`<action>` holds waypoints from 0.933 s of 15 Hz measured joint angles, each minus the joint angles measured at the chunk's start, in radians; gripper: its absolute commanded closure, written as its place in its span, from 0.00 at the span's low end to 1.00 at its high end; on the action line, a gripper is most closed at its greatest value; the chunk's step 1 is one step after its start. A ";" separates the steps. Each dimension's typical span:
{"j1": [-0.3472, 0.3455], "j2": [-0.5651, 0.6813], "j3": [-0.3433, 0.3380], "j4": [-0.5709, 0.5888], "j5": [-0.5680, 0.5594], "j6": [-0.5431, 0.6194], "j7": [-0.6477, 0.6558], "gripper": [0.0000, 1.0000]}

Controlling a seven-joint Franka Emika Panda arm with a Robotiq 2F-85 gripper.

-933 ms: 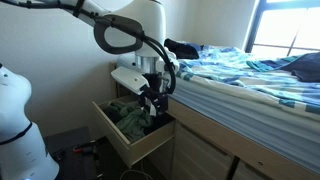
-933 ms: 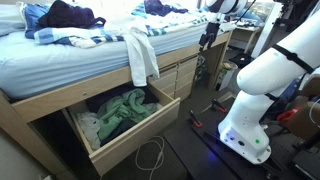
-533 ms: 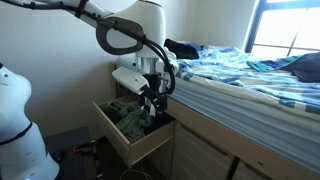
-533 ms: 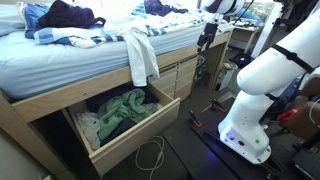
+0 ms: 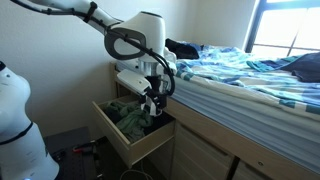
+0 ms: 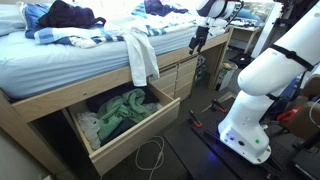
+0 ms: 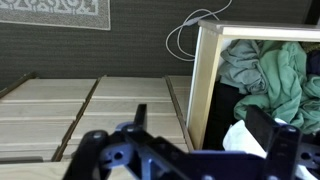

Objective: Put the edge of the white towel on the bed

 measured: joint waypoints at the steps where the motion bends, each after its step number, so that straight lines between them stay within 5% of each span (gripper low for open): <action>1: 0.002 0.006 0.003 0.000 0.007 0.000 -0.007 0.00; 14: 0.025 0.091 0.036 -0.032 0.095 0.083 -0.024 0.00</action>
